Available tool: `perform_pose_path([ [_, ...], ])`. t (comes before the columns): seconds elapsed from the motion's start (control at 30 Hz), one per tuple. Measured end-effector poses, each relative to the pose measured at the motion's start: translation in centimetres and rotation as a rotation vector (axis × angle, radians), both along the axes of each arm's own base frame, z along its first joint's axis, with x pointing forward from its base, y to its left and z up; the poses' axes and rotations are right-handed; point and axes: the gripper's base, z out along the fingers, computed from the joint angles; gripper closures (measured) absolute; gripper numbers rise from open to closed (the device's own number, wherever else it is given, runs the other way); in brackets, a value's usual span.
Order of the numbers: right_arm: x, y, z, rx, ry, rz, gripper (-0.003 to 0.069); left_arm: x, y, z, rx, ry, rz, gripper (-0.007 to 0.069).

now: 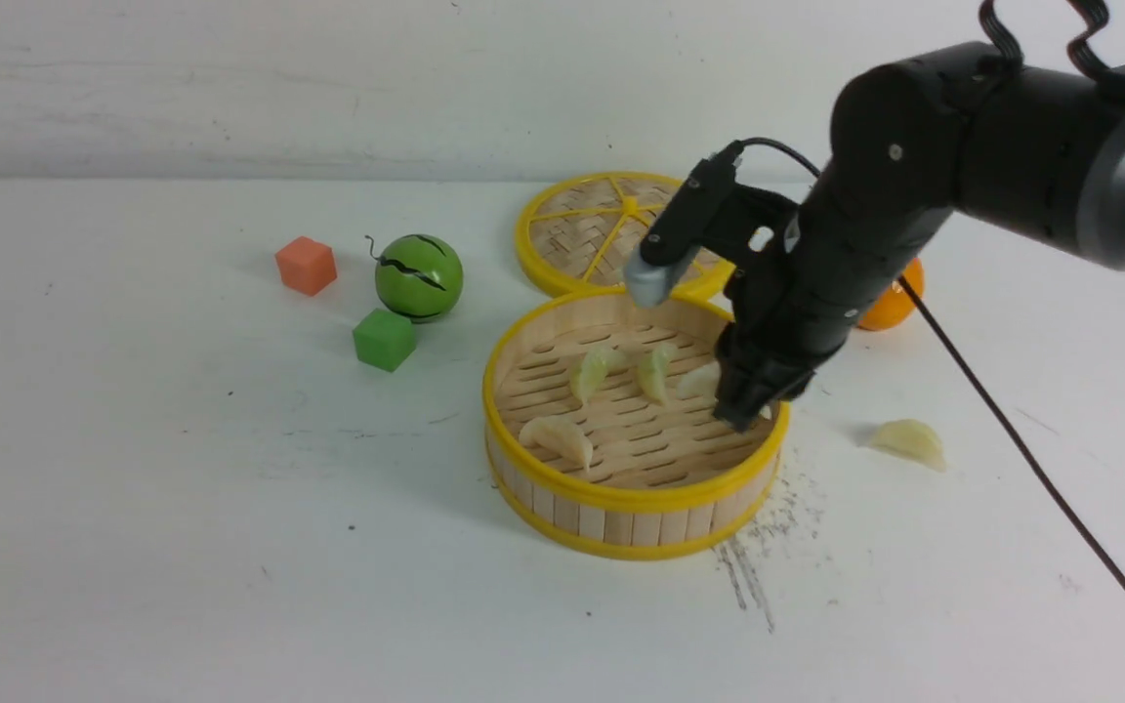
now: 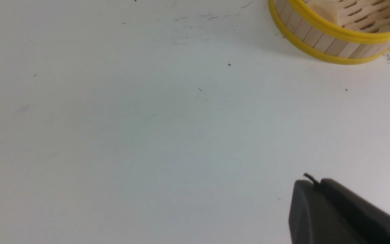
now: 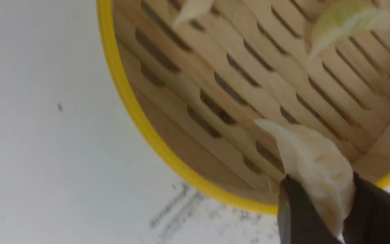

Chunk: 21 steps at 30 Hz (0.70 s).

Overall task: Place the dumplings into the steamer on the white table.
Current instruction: 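Place the dumpling in the bamboo steamer basket with the right gripper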

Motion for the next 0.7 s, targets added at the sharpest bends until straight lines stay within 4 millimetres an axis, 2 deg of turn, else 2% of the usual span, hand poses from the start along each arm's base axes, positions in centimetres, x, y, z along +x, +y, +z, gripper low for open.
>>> perform_pose_path([
  [0.27,2.1,1.8,-3.5,0.146,0.041,-0.233,0.0478,-0.1,0.0,-0.1,-0.003,0.009,-0.002,0.0603],
  [0.5,2.7,3.2,-6.7,0.185,0.095,-0.274,0.0478,-0.1,0.0,-0.1,-0.004,0.014,-0.002,0.0596],
  [0.63,2.8,3.3,-7.5,0.178,0.110,-0.277,0.0424,-0.1,0.0,-0.1,-0.003,0.018,-0.002,0.0594],
  [0.67,2.7,3.3,-7.5,0.167,0.108,-0.274,0.0361,-0.1,0.0,-0.1,-0.002,0.020,-0.001,0.0593],
  [0.7,2.7,3.2,-7.4,0.159,0.106,-0.271,0.0330,-0.1,0.0,-0.1,-0.002,0.020,-0.001,0.0594],
])
